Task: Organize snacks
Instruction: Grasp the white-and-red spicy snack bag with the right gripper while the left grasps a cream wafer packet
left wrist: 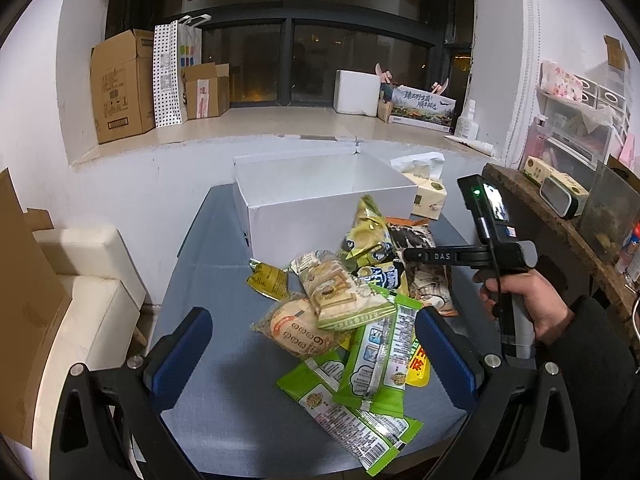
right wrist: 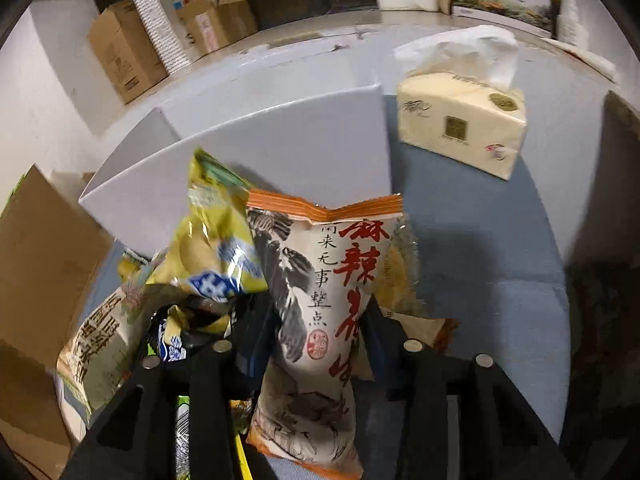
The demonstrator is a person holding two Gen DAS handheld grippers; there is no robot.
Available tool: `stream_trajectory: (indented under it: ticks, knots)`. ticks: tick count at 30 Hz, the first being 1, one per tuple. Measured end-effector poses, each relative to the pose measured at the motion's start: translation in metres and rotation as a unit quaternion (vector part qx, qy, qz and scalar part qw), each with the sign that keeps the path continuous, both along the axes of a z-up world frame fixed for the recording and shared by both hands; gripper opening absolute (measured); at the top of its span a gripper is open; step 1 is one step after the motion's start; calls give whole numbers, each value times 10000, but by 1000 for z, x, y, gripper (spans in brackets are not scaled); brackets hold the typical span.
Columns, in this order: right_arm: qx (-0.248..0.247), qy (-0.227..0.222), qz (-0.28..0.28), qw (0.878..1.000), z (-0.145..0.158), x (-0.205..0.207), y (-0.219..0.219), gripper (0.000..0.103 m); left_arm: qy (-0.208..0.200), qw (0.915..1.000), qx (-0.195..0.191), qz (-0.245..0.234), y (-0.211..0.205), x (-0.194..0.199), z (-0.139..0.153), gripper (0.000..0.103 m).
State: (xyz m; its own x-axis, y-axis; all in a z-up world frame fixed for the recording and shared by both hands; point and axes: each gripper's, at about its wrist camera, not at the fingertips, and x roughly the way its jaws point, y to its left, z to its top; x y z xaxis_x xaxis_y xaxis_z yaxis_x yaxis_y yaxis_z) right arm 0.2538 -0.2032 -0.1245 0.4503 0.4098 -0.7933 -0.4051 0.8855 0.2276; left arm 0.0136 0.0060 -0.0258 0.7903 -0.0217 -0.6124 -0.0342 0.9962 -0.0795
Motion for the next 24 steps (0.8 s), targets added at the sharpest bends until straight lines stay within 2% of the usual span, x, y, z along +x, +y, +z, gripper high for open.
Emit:
stream_trajectory:
  ticks: [6, 9, 13, 17, 20, 24]
  knots:
    - [212, -256, -56, 9994, 17, -18, -13, 39, 62, 9999, -94, -65, 1, 4, -7, 103]
    - [400, -564, -119, 9975, 37, -31, -25, 39, 150, 9996, -211, -136, 2, 13, -12, 103]
    - [774, -1240, -159, 9891, 74, -73, -48, 39, 410, 9986, -316, -125, 2, 39, -24, 103]
    - [981, -1858, -262, 9773, 101, -117, -68, 39, 848, 9945, -607, -44, 1, 77, -37, 103]
    - [1159, -2080, -350, 9706, 110, -142, -82, 39, 1168, 9905, -729, 8, 0, 108, -47, 103]
    - [1320, -2357, -313, 9623, 116, -170, -92, 38, 1804, 9783, -1019, 87, 1, 149, -68, 103]
